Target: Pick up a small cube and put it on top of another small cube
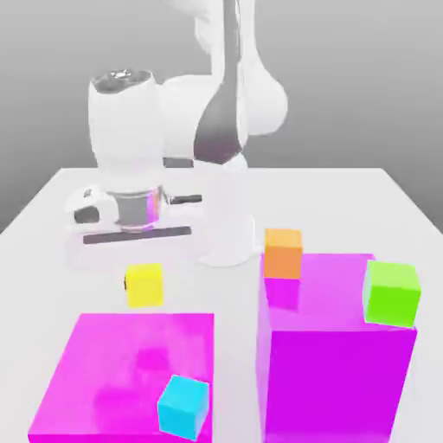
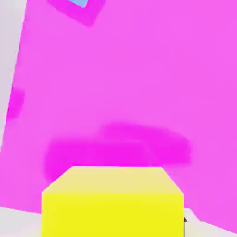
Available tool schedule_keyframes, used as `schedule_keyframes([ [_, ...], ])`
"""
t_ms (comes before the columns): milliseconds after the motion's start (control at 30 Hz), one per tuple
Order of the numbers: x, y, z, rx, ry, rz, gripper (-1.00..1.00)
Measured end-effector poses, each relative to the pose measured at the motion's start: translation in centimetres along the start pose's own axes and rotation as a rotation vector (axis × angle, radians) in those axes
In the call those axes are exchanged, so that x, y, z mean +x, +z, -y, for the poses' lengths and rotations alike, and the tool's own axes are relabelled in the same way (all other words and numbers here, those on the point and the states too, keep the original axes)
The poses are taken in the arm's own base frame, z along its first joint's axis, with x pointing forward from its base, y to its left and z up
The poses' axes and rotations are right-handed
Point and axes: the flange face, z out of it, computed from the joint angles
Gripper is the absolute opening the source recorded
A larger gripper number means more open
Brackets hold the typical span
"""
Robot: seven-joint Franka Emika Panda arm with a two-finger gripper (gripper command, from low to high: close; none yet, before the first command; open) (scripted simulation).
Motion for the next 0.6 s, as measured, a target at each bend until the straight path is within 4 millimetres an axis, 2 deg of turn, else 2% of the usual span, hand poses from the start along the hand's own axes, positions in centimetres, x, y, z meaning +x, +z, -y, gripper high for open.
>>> schedule_keyframes([
  [167, -1.3, -7.1, 7.5, 0.002, -0.210, 0.000, -1.00],
  [300, -4.6, -13.3, 13.0, -0.002, -0.384, -0.003, -1.00],
  [333, -5.4, -13.9, 13.9, -0.004, -0.414, -0.004, -1.00],
  [367, -5.7, -13.4, 14.4, -0.005, -0.429, -0.004, -1.00],
  [467, -6.0, -9.7, 14.7, -0.005, -0.442, -0.005, -1.00],
  [500, -6.1, -9.1, 14.7, -0.005, -0.443, -0.005, 1.00],
  [600, -6.1, -9.1, 14.7, -0.005, -0.443, -0.005, 1.00],
])
